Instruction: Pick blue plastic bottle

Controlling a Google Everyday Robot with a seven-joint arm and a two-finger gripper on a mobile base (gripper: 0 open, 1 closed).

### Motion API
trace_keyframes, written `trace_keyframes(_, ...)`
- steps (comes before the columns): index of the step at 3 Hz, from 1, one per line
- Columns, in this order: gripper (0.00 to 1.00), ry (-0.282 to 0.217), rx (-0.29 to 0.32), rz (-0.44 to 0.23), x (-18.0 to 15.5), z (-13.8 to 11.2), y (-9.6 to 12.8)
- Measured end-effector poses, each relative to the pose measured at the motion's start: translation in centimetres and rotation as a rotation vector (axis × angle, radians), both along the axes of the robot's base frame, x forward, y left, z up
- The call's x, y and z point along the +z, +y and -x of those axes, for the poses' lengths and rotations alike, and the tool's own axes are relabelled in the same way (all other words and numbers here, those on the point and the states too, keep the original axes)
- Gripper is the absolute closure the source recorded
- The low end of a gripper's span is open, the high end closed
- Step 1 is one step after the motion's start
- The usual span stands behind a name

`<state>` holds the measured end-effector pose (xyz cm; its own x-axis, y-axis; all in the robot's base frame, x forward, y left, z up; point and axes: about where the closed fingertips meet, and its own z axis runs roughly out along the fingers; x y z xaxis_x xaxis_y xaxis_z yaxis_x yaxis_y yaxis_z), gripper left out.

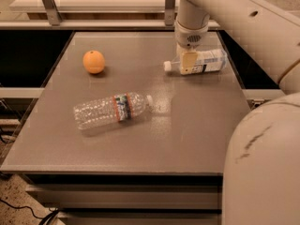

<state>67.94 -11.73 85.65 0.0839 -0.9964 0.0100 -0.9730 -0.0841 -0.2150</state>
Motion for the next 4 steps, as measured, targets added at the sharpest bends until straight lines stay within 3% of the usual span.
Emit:
trace_keyframes(1,0.87,-0.006,0.0,-0.001,0.3,0.0,-0.1)
trace_keyframes(2,1.0,-0.024,0.016,-0.008,1.3,0.1,0.1)
trace_keyframes(4,1.0,-0.091,0.052,-0.061,6.5,0.0,0.5)
